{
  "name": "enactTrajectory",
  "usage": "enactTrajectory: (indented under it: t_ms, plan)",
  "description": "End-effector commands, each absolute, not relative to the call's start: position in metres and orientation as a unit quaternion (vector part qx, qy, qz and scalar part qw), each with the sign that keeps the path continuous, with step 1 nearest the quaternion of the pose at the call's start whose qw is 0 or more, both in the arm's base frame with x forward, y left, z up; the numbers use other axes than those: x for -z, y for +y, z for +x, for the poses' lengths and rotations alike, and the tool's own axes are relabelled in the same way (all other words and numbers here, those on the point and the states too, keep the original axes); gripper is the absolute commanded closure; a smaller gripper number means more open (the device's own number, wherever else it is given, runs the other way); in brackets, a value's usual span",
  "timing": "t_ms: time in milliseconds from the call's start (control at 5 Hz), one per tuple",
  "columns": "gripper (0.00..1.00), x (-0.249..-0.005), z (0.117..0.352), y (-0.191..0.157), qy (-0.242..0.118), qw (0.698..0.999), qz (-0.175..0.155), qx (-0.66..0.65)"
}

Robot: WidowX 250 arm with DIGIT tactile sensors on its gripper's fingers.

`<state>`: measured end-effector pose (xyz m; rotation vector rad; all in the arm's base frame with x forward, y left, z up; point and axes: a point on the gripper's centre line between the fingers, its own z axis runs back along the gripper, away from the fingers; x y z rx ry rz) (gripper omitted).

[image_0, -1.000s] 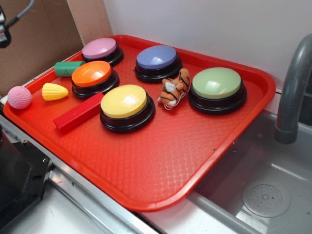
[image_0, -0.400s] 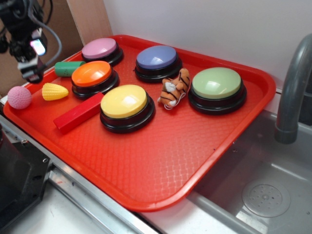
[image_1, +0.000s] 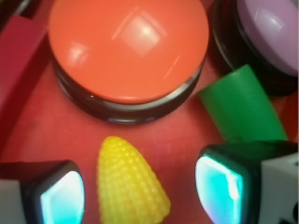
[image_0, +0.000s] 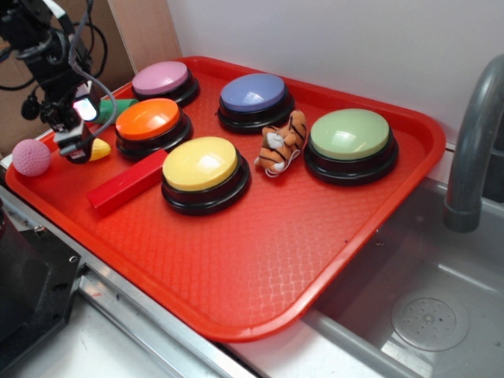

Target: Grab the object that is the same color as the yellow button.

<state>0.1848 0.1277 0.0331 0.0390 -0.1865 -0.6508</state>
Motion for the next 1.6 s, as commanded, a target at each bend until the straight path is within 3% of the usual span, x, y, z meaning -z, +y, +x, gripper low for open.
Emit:
enactTrajectory:
  t_ms: [0,200,400,800,1000,1200,1400]
  plan:
    - [0.0,-0.018,0.194,0.119,-0.108,0.934,0.005,0.342]
    - [1.0,-0.014,0.193,0.116,-0.09,0.936,0.003,0.34]
    - [1.0,-0.026,0.193,0.111,-0.085,0.939,0.01,0.332]
    - [1.0,-0.073,0.186,0.091,-0.045,0.975,0.031,0.214]
    - [1.0,-0.106,0.187,0.057,-0.041,0.99,0.028,0.131]
    - [1.0,-0.119,0.187,0.021,-0.014,0.997,0.042,0.07]
    - [1.0,-0.126,0.185,-0.006,-0.017,0.997,0.043,0.057]
